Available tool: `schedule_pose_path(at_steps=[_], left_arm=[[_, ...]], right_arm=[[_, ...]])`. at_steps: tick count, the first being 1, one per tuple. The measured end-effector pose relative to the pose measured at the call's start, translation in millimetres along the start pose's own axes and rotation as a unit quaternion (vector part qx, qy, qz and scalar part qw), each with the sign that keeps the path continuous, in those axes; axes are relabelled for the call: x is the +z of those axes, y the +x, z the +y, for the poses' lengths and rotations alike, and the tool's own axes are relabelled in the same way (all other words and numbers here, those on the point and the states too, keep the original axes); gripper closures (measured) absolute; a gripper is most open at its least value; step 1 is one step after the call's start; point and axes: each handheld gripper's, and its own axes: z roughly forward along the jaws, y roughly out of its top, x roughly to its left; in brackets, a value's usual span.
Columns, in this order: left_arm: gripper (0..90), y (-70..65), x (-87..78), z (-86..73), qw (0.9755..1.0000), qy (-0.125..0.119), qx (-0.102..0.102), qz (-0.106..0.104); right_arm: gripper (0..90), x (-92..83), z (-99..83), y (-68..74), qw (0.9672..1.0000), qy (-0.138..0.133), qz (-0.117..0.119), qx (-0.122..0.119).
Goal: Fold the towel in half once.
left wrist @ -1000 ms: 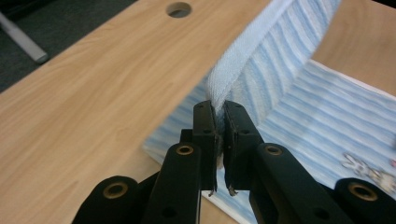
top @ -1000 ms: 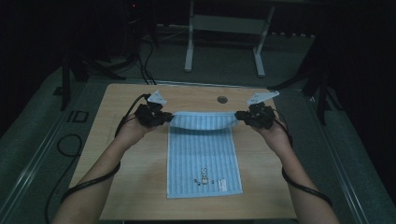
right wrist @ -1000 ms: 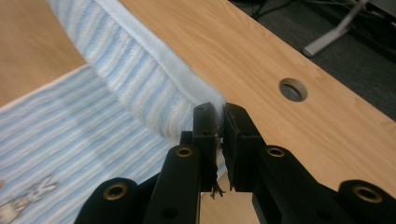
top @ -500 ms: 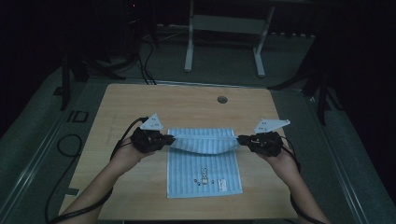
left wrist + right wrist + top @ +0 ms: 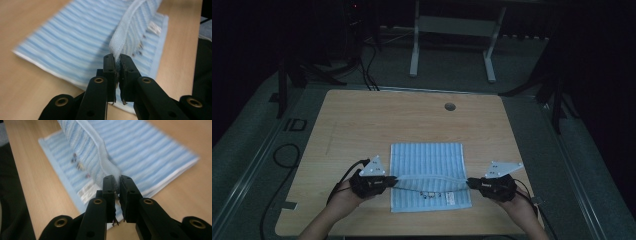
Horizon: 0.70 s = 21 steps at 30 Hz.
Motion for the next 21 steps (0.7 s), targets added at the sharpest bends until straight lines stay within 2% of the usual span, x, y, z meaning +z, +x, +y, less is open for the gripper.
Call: schedule_pose_path(at_steps=[1, 3, 5, 7, 10, 12, 14, 15, 17, 18, 19, 21], left_arm=[[84.8, -1.7, 1.5, -3.5, 1.0000, -0.001, 0.001, 0.000], [84.8, -3.5, 4.9, -10.5, 0.9999, 0.003, -0.003, -0.010], [84.6, -5.4, 7.1, -17.0, 1.0000, 0.006, -0.003, -0.004], [84.3, -5.3, 7.7, -22.3, 0.9999, 0.007, -0.011, -0.008], [83.3, -7.6, 10.1, -28.5, 0.9997, 0.018, -0.011, -0.014], [79.8, -10.8, 12.2, -31.3, 0.9993, 0.030, -0.009, -0.020], [72.6, -14.6, 13.7, -33.5, 0.9987, 0.042, -0.004, -0.029], [69.9, -16.8, 14.0, -34.5, 0.9982, 0.045, -0.005, -0.039], [62.9, -21.1, 13.0, -35.8, 0.9975, 0.052, 0.000, -0.048], [58.6, -23.0, 12.9, -36.5, 0.9969, 0.056, -0.005, -0.054], [55.4, -24.6, 12.2, -37.2, 0.9968, 0.060, -0.002, -0.053], [54.7, -27.6, 10.6, -39.2, 0.9962, 0.062, -0.008, -0.061]], right_arm=[[82.4, 4.7, -7.5, 2.1, 0.9999, 0.008, 0.009, 0.006], [82.4, 7.6, -14.0, 3.5, 0.9999, 0.010, 0.010, 0.009], [81.9, 8.8, -19.8, 3.7, 0.9997, 0.008, 0.019, 0.016], [81.8, 8.3, -24.2, 5.4, 0.9998, 0.007, 0.016, 0.011], [79.6, 7.1, -30.9, 6.7, 0.9997, 0.009, 0.017, 0.018], [76.7, 7.3, -36.6, 8.1, 0.9992, 0.011, 0.026, 0.030], [73.8, 7.5, -43.1, 11.4, 0.9987, 0.013, 0.030, 0.039], [72.8, 8.0, -46.4, 12.7, 0.9983, 0.016, 0.035, 0.043], [70.7, 7.7, -52.6, 14.9, 0.9981, 0.021, 0.032, 0.048], [69.6, 7.5, -55.4, 15.3, 0.9976, 0.023, 0.037, 0.055], [69.5, 6.9, -57.6, 15.8, 0.9975, 0.025, 0.033, 0.058], [68.6, 5.8, -60.2, 15.6, 0.9971, 0.025, 0.034, 0.064]])
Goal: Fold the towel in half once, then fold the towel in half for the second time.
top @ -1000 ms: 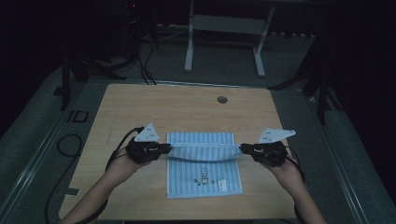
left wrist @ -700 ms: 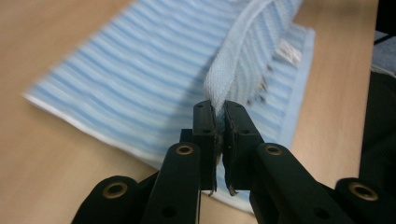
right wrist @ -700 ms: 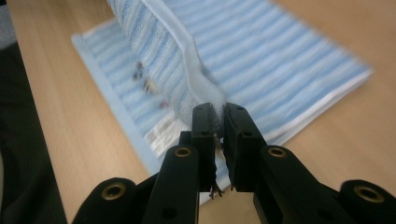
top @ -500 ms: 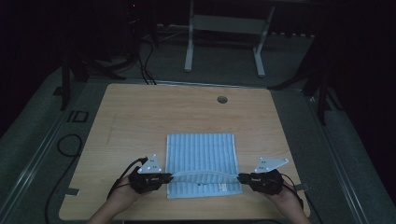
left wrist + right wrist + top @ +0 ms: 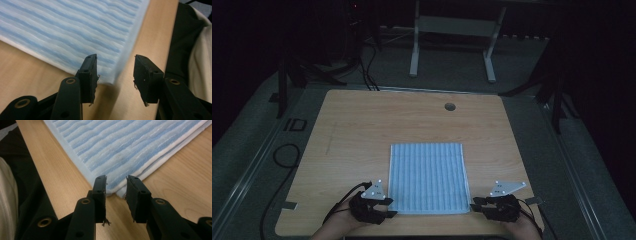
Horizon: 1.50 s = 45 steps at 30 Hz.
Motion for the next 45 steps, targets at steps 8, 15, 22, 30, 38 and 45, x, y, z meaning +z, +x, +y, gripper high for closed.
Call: schedule_pose_path(at_steps=[8, 15, 22, 30, 38, 45], left_arm=[[47.6, 9.5, -16.6, -2.4, 0.9997, -0.013, -0.016, 0.010], [47.7, 23.8, -23.2, -1.0, 0.9990, -0.009, -0.023, 0.037], [46.4, 41.2, -19.1, 2.5, 0.9980, -0.014, -0.037, 0.049], [46.3, 74.2, -16.1, 12.3, 0.9960, -0.010, -0.053, 0.071], [46.1, 108.1, -8.4, 22.7, 0.9938, -0.005, -0.070, 0.086], [46.1, 138.9, 0.7, 37.6, 0.9915, 0.005, -0.084, 0.100]], right_arm=[[66.2, -1.7, 9.0, -7.3, 0.9999, -0.002, -0.012, -0.004], [66.2, 4.0, 17.0, -14.9, 0.9999, -0.006, -0.008, -0.006], [59.2, 12.2, 36.1, -35.3, 0.9998, -0.012, -0.011, -0.009], [55.8, 26.1, 60.3, -72.3, 0.9997, 0.005, -0.021, -0.008], [52.8, 43.4, 78.1, -106.1, 0.9988, 0.037, -0.031, 0.007], [51.4, 57.3, 97.7, -133.7, 0.9963, 0.071, -0.043, 0.022]])
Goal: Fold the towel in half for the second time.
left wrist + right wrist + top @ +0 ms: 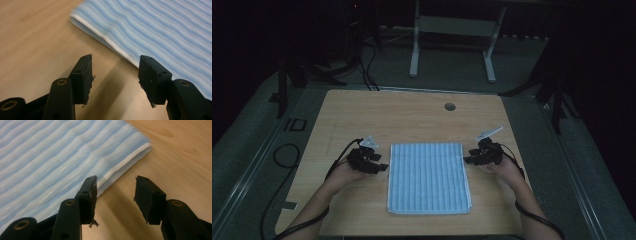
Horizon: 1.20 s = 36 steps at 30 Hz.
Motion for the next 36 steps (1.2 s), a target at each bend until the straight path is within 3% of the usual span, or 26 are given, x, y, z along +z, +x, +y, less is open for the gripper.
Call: schedule_pose_path(at_steps=[6, 13, 18, 22, 27, 31, 32, 36], left_arm=[[44.9, 20.0, 8.4, 21.2, 0.9998, -0.004, -0.018, 0.007], [43.1, 36.7, 20.8, 43.9, 0.9992, 0.004, -0.039, -0.002], [41.2, 45.1, 25.9, 53.5, 0.9990, -0.001, -0.045, 0.000], [41.2, 49.7, 30.7, 59.7, 0.9983, -0.018, -0.056, -0.003], [42.4, 50.4, 40.9, 61.5, 0.9983, -0.005, -0.058, -0.008], [44.1, 49.4, 46.9, 60.4, 0.9982, 0.012, -0.054, -0.022], [45.5, 48.6, 47.5, 60.0, 0.9981, 0.011, -0.053, -0.030], [55.9, 45.8, 50.4, 59.9, 0.9985, 0.028, -0.038, -0.027]], right_arm=[[48.2, 2.6, 27.8, -15.4, 0.9999, 0.003, -0.005, 0.016], [46.2, 10.8, 50.1, -25.1, 0.9995, 0.001, -0.008, 0.029], [45.7, 16.6, 54.3, -29.7, 0.9992, 0.004, -0.010, 0.039], [45.7, 24.9, 54.3, -34.4, 0.9987, 0.011, -0.014, 0.049], [45.9, 31.7, 56.6, -36.1, 0.9981, 0.025, -0.008, 0.056], [50.0, 36.0, 57.6, -32.7, 0.9980, 0.043, -0.003, 0.046], [55.3, 38.8, 57.8, -30.0, 0.9978, 0.056, -0.002, 0.035], [67.0, 42.8, 57.6, -25.8, 0.9973, 0.071, 0.003, 0.021]])
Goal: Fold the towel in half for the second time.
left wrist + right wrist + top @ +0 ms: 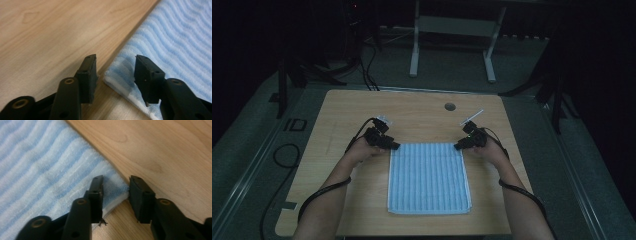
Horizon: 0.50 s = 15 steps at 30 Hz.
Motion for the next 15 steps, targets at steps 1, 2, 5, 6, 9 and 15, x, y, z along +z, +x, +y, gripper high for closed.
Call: schedule_pose_path(at_steps=[1, 2, 5, 6, 9, 15], left_arm=[[59.0, -0.5, 1.0, -0.3, 1.0000, 0.001, 0.001, -0.003], [63.9, -0.9, 1.7, -0.6, 1.0000, 0.002, 0.003, -0.006], [73.4, -0.9, 3.9, -1.1, 0.9999, 0.009, 0.007, -0.008], [76.9, -0.6, 4.2, -1.0, 0.9999, 0.008, 0.005, -0.004], [86.5, -0.1, 3.3, 0.3, 1.0000, 0.002, 0.003, 0.003], [88.5, -3.5, -2.7, 5.7, 0.9998, -0.007, 0.010, 0.014]], right_arm=[[72.4, 0.6, 0.3, 0.6, 1.0000, 0.004, 0.000, -0.002], [76.1, 0.6, 0.5, 1.0, 1.0000, 0.005, 0.005, 0.000], [81.3, -0.4, 1.6, 2.5, 1.0000, 0.003, 0.008, -0.001], [81.6, -0.8, 1.9, 2.8, 1.0000, 0.002, 0.006, -0.002], [82.3, -2.7, 2.7, 2.3, 1.0000, 0.001, 0.004, 0.000], [83.5, -7.5, 4.1, 2.2, 0.9999, -0.014, -0.002, -0.001]])
